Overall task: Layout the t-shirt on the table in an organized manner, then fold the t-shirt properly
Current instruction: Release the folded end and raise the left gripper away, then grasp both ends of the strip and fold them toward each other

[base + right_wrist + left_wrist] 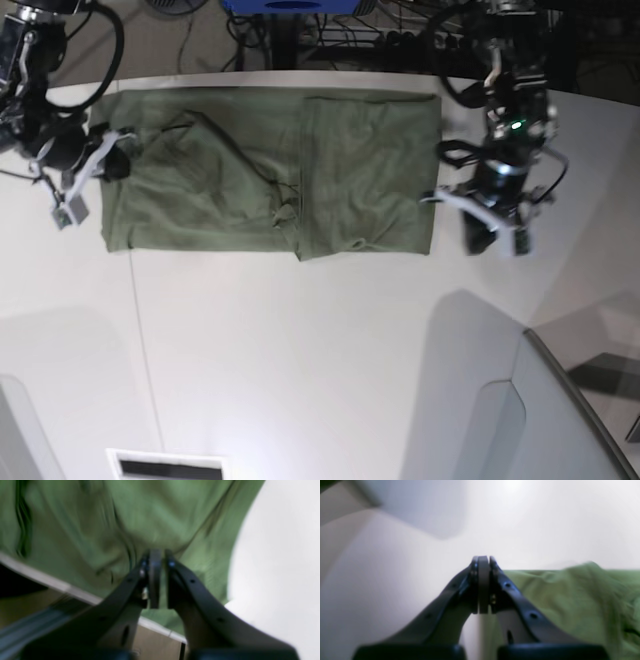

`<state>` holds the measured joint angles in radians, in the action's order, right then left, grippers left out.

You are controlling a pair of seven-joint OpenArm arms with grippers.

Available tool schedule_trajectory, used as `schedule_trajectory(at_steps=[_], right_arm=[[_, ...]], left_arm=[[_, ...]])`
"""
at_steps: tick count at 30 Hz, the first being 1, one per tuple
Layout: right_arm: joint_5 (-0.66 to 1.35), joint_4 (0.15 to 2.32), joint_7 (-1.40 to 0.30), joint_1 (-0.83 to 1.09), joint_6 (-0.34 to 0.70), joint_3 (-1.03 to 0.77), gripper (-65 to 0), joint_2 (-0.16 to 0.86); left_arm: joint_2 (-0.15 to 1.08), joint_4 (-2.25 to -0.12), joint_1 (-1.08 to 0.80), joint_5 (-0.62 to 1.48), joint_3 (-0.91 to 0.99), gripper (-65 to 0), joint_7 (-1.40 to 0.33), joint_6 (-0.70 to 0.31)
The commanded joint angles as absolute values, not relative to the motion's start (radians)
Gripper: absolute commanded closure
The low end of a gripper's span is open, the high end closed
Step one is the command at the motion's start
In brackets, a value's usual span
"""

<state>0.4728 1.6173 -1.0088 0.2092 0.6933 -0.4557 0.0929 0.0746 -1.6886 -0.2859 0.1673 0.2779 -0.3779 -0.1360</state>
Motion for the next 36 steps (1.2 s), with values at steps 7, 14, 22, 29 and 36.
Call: schedule_trajectory(at_steps=[7,14,22,29,36], right_arm=[[0.484,1.520,-1.107,0.062,0.698,-0.704,-57.2,0.093],[0.484,1.231,-1.084,-0.008,0.698,-0.705,-57.6,0.140],[0.484,1.165,-1.061,-0.021,0.698,-0.704,-57.8,0.091],[0.484,1.168,-1.059,0.010,0.698,-0.615,-57.8,0.047],[0.484,1.167,-1.058,0.028,0.698,-0.585,-56.4,0.044]], left_arm=[[0.185,-1.589,-0.460,0.294,0.526,0.0,-0.357,-0.137],[0.185,-1.561,-0.504,0.352,0.676,0.0,-0.357,-0.338],[0.148,-1.509,-0.449,0.344,0.656,0.0,-0.358,-0.390],[0.153,-1.440,-0.387,0.312,0.513,0.0,-0.358,-0.387],[0.091,-1.360,-0.278,0.076,0.409,0.0,-0.357,-0.386]])
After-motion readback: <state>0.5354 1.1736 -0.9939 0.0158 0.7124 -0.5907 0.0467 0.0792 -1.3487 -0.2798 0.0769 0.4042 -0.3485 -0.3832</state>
